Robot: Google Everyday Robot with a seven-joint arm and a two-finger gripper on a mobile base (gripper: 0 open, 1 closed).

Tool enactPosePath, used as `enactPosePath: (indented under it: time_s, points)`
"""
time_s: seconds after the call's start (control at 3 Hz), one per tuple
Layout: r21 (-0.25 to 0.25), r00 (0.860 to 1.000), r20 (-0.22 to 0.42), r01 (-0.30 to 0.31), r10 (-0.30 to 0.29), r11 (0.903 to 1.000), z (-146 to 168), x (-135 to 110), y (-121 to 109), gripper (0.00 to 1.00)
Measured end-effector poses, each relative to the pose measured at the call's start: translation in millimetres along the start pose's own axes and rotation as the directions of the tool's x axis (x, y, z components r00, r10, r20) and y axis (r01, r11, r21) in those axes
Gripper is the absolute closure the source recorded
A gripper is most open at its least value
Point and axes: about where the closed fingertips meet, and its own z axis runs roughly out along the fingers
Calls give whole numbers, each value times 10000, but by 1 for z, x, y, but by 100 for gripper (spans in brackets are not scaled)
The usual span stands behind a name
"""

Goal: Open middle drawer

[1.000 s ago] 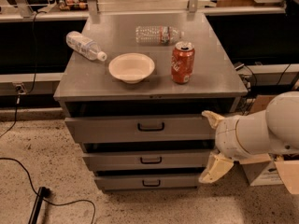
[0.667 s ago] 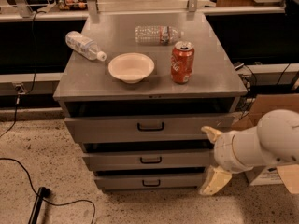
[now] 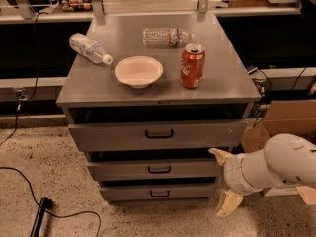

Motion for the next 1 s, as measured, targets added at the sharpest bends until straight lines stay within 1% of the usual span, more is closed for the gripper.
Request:
enactPosePath:
  time_s: [0.33,0.67,1.0]
  points:
    - [-396,9993,-362,6,-20,9992,14,5,-2,0]
    - [-614,9972,-724,-211,166,9979,48,38,-10,0]
    - [-649,9986,-188,-508,496,9966,82,65,-13,0]
